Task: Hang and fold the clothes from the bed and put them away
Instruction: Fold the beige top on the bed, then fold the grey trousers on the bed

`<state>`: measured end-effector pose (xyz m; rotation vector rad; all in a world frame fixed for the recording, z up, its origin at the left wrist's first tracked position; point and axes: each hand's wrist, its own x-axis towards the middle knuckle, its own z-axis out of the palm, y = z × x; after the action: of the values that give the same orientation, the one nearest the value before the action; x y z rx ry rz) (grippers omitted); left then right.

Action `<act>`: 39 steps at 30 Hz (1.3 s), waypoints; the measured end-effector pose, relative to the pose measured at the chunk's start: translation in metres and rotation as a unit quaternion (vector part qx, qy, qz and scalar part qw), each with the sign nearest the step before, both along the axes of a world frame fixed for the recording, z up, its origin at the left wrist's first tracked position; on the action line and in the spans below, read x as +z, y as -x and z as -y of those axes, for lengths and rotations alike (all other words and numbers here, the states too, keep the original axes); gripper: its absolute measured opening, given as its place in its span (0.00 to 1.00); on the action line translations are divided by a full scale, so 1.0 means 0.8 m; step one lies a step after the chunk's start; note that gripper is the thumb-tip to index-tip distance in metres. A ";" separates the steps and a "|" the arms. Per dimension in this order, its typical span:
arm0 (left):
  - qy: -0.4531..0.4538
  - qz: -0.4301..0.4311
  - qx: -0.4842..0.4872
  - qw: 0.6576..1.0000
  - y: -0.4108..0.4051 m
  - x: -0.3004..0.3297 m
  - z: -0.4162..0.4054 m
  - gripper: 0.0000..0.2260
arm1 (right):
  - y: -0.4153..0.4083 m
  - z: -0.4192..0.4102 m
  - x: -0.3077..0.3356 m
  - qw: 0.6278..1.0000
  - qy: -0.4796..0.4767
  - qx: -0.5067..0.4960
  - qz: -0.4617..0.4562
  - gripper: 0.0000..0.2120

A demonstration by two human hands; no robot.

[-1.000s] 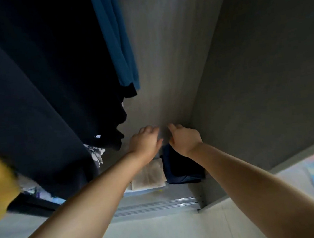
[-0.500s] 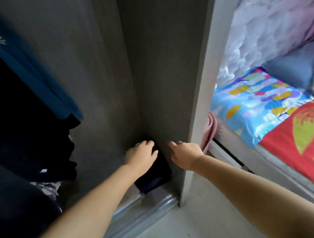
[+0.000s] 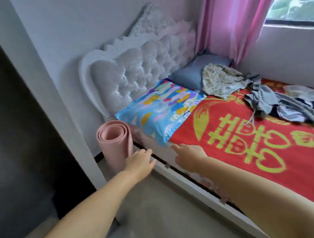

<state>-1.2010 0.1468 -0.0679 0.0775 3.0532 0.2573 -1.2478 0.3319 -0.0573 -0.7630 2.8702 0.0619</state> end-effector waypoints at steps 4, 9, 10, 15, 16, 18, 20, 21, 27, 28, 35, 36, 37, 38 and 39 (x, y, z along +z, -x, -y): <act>-0.017 0.003 -0.071 0.997 0.031 0.007 -0.126 0.18 | 0.004 -0.131 0.000 0.996 -0.024 -0.088 0.006 0.20; -0.004 0.015 -0.172 0.985 0.060 0.005 -0.236 0.17 | 0.004 -0.245 -0.017 0.978 0.015 -0.204 0.035 0.19; -0.003 0.021 -0.186 0.982 0.069 0.002 -0.251 0.17 | 0.004 -0.261 -0.023 0.975 0.017 -0.219 0.040 0.19; 0.008 0.047 -0.231 0.972 0.127 -0.018 -0.323 0.18 | 0.011 -0.333 -0.059 0.959 -0.004 -0.274 0.076 0.18; 0.010 0.051 -0.242 0.969 0.141 -0.022 -0.338 0.18 | 0.019 -0.347 -0.062 0.956 -0.010 -0.282 0.086 0.19; 0.009 0.060 -0.260 0.964 0.168 -0.029 -0.364 0.18 | 0.039 -0.374 -0.064 0.947 -0.005 -0.307 0.094 0.20; 0.009 0.062 -0.275 0.959 0.207 -0.040 -0.391 0.18 | 0.069 -0.401 -0.065 0.936 0.001 -0.340 0.092 0.20; 0.011 0.063 -0.281 0.958 0.228 -0.044 -0.403 0.17 | 0.084 -0.413 -0.065 0.931 0.002 -0.354 0.091 0.19; 0.023 0.041 -0.314 0.948 0.354 -0.034 -0.473 0.17 | 0.181 -0.477 -0.044 0.910 0.011 -0.410 0.058 0.17; 0.024 0.041 -0.316 0.948 0.371 -0.031 -0.485 0.17 | 0.193 -0.485 -0.042 0.907 0.016 -0.417 0.058 0.17; 0.017 0.066 -0.340 0.938 0.447 -0.049 -0.569 0.17 | 0.257 -0.559 -0.057 0.894 0.025 -0.442 0.070 0.18; 0.017 0.068 -0.342 0.937 0.459 -0.053 -0.583 0.17 | 0.269 -0.573 -0.061 0.892 0.026 -0.445 0.071 0.18; 0.019 0.071 -0.342 0.937 0.471 -0.057 -0.594 0.17 | 0.281 -0.587 -0.066 0.892 0.027 -0.445 0.074 0.18; 0.021 0.072 -0.340 0.938 0.484 -0.060 -0.606 0.17 | 0.294 -0.601 -0.070 0.892 0.030 -0.444 0.076 0.18; 0.022 0.074 -0.335 0.939 0.497 -0.063 -0.616 0.16 | 0.307 -0.614 -0.073 0.893 0.037 -0.443 0.075 0.18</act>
<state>-1.5984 0.6393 -0.1181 1.0133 2.6747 0.1332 -1.4934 0.8231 -0.1159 0.5554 2.7817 -0.2138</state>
